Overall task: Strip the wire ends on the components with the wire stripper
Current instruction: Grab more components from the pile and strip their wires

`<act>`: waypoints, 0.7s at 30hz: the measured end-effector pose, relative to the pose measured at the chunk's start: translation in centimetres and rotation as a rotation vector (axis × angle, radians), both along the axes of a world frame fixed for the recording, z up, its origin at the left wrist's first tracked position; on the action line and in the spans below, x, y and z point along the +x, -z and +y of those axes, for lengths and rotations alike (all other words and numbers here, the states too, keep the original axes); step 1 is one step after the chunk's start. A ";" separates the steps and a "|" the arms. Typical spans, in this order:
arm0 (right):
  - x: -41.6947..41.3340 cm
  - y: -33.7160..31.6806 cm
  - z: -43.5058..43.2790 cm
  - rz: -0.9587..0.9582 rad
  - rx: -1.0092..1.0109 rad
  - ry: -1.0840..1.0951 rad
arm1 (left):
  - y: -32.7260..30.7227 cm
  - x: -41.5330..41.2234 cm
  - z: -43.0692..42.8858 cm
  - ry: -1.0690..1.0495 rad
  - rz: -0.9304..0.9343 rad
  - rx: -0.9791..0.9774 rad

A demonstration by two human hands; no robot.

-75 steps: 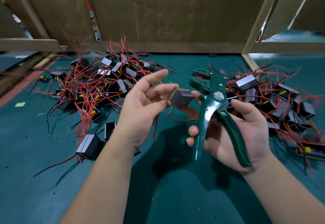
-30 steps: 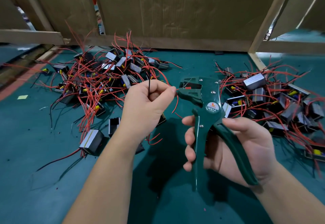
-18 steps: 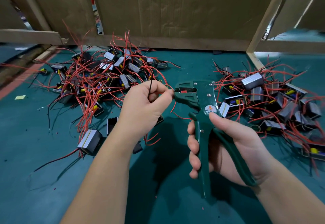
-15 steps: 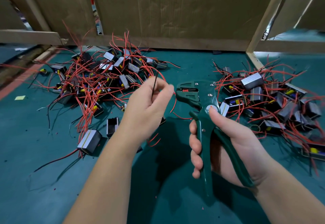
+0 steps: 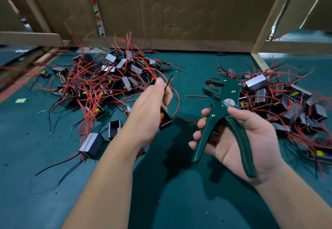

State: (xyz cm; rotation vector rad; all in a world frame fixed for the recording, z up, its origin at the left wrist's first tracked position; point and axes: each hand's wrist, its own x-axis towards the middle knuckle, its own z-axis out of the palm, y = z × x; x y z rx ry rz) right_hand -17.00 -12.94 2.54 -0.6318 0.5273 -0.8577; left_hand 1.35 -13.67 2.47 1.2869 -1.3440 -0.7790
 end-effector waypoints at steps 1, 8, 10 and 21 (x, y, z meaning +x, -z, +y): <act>-0.3 0.0 -0.1 -0.005 -0.009 -0.045 | 0.0 0.1 -0.1 -0.019 -0.024 -0.022; -0.2 0.1 0.6 -0.031 0.003 -0.393 | 0.4 0.3 -0.3 -0.019 -0.113 -0.099; 0.1 0.2 0.8 -0.032 0.016 -0.398 | 0.3 0.3 -0.2 -0.021 -0.132 -0.096; 0.4 0.1 1.1 0.069 0.003 -0.302 | 0.1 0.3 -0.2 -0.045 -0.191 -0.091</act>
